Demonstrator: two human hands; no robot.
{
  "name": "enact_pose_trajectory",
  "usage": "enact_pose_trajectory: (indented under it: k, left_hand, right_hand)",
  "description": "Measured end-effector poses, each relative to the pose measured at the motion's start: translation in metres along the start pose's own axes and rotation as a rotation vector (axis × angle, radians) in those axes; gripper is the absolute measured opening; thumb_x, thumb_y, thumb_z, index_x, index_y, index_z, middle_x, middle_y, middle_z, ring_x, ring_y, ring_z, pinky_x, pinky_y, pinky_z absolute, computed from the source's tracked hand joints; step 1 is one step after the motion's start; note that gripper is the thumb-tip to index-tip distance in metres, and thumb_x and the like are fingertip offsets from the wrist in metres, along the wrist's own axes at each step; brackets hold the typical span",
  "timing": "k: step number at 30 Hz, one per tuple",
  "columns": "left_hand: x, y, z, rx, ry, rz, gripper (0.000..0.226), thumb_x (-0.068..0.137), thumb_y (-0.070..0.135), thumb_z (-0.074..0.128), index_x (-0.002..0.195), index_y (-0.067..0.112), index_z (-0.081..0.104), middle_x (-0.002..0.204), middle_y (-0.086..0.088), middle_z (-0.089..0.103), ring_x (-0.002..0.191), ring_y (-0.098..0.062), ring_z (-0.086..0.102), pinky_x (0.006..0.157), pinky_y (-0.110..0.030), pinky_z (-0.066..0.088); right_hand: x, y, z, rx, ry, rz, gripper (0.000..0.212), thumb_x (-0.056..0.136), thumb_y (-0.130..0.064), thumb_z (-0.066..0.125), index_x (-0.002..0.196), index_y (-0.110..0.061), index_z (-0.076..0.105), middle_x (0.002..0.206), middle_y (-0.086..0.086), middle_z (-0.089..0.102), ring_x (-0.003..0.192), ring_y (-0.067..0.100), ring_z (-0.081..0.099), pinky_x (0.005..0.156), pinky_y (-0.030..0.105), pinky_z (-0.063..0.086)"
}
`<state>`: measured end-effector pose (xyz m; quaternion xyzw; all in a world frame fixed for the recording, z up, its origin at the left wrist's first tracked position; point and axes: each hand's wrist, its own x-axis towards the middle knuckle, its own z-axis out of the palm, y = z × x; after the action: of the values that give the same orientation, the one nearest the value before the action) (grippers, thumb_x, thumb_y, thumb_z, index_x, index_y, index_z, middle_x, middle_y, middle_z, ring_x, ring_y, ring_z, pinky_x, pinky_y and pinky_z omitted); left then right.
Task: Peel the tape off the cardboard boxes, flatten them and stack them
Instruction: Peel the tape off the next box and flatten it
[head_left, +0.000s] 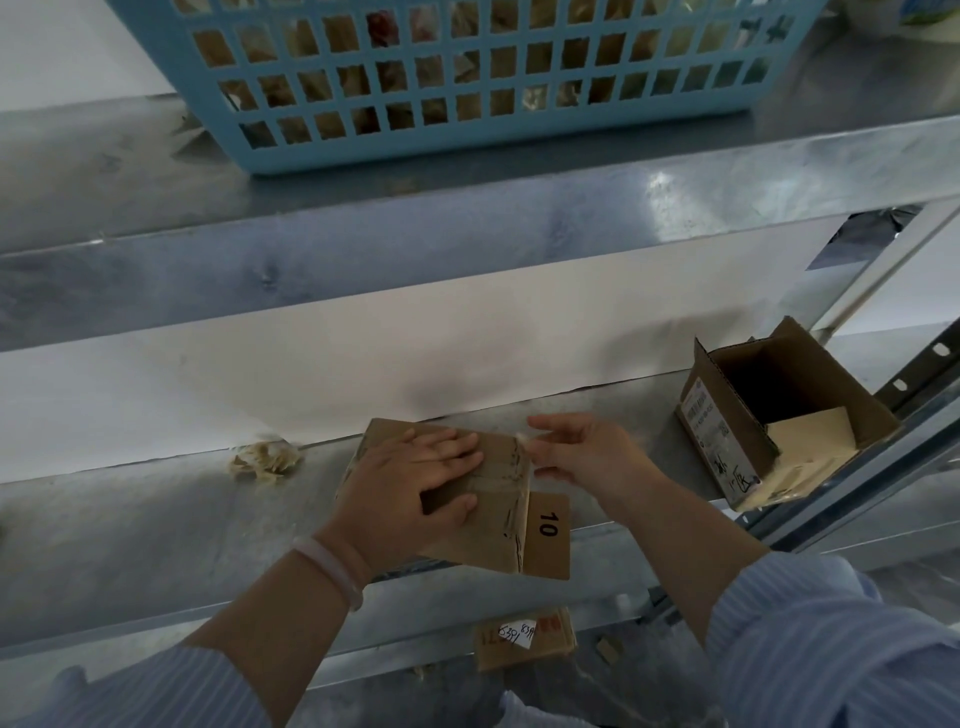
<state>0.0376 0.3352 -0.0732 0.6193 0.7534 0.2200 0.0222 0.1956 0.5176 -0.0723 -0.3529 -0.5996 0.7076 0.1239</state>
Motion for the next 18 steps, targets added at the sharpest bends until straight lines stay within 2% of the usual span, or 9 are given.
enact_pose_trajectory:
  k: [4, 7, 9, 11, 14, 16, 18]
  left_hand:
    - [0.0, 0.0, 0.0, -0.002, -0.003, -0.003, 0.05, 0.085, 0.057, 0.046, 0.129, 0.035, 0.058, 0.139, 0.024, 0.046, 0.133, 0.005, 0.035, 0.114, -0.036, 0.026]
    - [0.0, 0.0, 0.0, -0.004, -0.004, -0.004, 0.05, 0.085, 0.057, 0.046, 0.128, 0.035, 0.059, 0.139, 0.023, 0.047, 0.133, 0.004, 0.036, 0.114, -0.038, 0.027]
    - [0.0, 0.0, 0.0, 0.006, -0.007, -0.006, 0.05, 0.085, 0.057, 0.046, 0.129, 0.036, 0.058, 0.139, 0.025, 0.045, 0.133, 0.004, 0.035, 0.114, -0.037, 0.026]
    - [0.0, 0.0, 0.0, 0.011, -0.016, -0.006, 0.05, 0.086, 0.057, 0.045, 0.13, 0.037, 0.056, 0.139, 0.026, 0.043, 0.134, 0.005, 0.034, 0.115, -0.036, 0.025]
    - [0.001, -0.002, 0.0, 0.005, -0.029, -0.009, 0.051, 0.086, 0.058, 0.045, 0.131, 0.037, 0.055, 0.14, 0.025, 0.043, 0.135, 0.004, 0.034, 0.115, -0.036, 0.024]
    - [0.001, -0.002, 0.0, 0.001, -0.031, -0.012, 0.051, 0.086, 0.058, 0.045, 0.131, 0.036, 0.056, 0.14, 0.025, 0.043, 0.135, 0.004, 0.033, 0.115, -0.034, 0.023]
    - [0.0, -0.001, 0.0, 0.005, -0.026, -0.011, 0.05, 0.086, 0.058, 0.045, 0.131, 0.037, 0.056, 0.141, 0.026, 0.043, 0.135, 0.005, 0.033, 0.115, -0.032, 0.022]
  right_hand:
    - [0.009, 0.006, -0.002, -0.019, -0.018, 0.072, 0.024, 0.085, -0.018, 0.074, 0.104, -0.005, 0.073, 0.095, 0.012, 0.075, 0.092, 0.023, 0.072, 0.087, 0.037, 0.058]
    - [0.012, 0.006, -0.001, 0.007, 0.029, 0.088, 0.013, 0.088, -0.013, 0.072, 0.098, -0.005, 0.072, 0.088, 0.011, 0.075, 0.078, 0.015, 0.072, 0.071, 0.029, 0.059]
    - [0.014, 0.006, 0.003, -0.011, 0.081, 0.087, 0.008, 0.088, -0.013, 0.071, 0.094, -0.007, 0.071, 0.086, 0.01, 0.074, 0.072, 0.012, 0.07, 0.068, 0.028, 0.059]
    - [0.015, 0.005, 0.008, -0.258, 0.174, 0.007, 0.004, 0.087, -0.019, 0.073, 0.087, -0.017, 0.07, 0.081, 0.0, 0.074, 0.073, 0.009, 0.069, 0.07, 0.027, 0.058]
    - [0.01, 0.002, 0.011, -0.639, 0.274, -0.17, 0.008, 0.086, -0.027, 0.073, 0.085, -0.027, 0.064, 0.078, -0.012, 0.067, 0.075, 0.001, 0.062, 0.063, 0.016, 0.049]
    - [0.007, 0.003, 0.011, -0.707, 0.254, -0.249, 0.005, 0.088, -0.028, 0.071, 0.088, -0.029, 0.066, 0.08, -0.016, 0.065, 0.075, -0.002, 0.059, 0.063, 0.01, 0.044]
    - [0.008, 0.007, 0.008, -0.589, 0.197, -0.219, 0.001, 0.089, -0.025, 0.069, 0.089, -0.027, 0.07, 0.084, -0.013, 0.069, 0.08, 0.0, 0.064, 0.07, 0.013, 0.049]
